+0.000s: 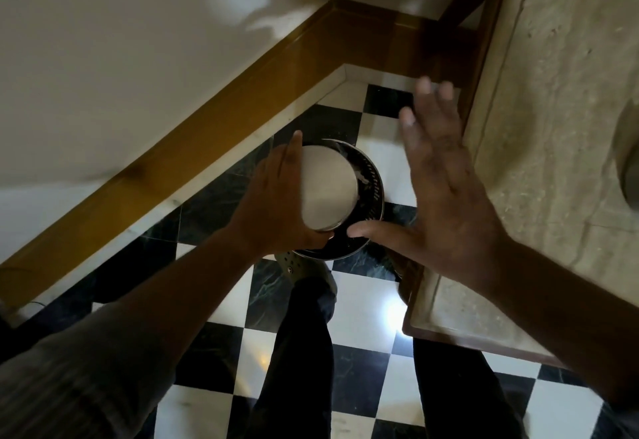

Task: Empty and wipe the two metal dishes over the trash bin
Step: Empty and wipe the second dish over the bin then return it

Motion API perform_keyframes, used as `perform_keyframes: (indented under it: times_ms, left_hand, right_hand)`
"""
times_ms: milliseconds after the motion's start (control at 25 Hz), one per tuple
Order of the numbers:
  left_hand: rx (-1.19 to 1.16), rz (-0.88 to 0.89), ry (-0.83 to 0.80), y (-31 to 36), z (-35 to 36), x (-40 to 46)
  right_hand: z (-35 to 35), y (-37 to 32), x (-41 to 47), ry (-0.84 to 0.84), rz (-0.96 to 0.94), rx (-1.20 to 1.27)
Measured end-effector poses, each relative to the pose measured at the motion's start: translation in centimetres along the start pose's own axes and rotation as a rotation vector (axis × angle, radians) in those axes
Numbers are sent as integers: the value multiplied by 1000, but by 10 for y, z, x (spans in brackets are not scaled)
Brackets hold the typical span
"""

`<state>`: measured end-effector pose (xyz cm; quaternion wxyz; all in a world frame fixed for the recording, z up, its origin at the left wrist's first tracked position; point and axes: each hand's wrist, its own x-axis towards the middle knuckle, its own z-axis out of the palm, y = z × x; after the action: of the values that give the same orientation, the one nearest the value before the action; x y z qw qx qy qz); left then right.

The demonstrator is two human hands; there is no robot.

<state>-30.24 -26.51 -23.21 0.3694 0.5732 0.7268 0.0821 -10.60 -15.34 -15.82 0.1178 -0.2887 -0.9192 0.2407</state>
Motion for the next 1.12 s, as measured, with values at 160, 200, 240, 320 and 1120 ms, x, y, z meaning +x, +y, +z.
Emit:
perform_keyframes:
  times_ms: [160,200,240,320,1120]
  left_hand:
    - [-98,18,104,-11,37,11]
    - [-97,28,126,-15,43,12]
    - [-88,47,142,-19,47,11]
    - [-74,64,161,-27,56,6]
    - [-295,-32,85,-17,44,-1]
  right_hand:
    - [41,-16,-12,-193,-113,-126]
    - [61,-13,-22,-418,-148,-182]
    - [75,-8,-30,-609,-159,-207]
    - [87,-2,-32,-742,-149,-213]
    - [98,-8,-34,-411,5,-175]
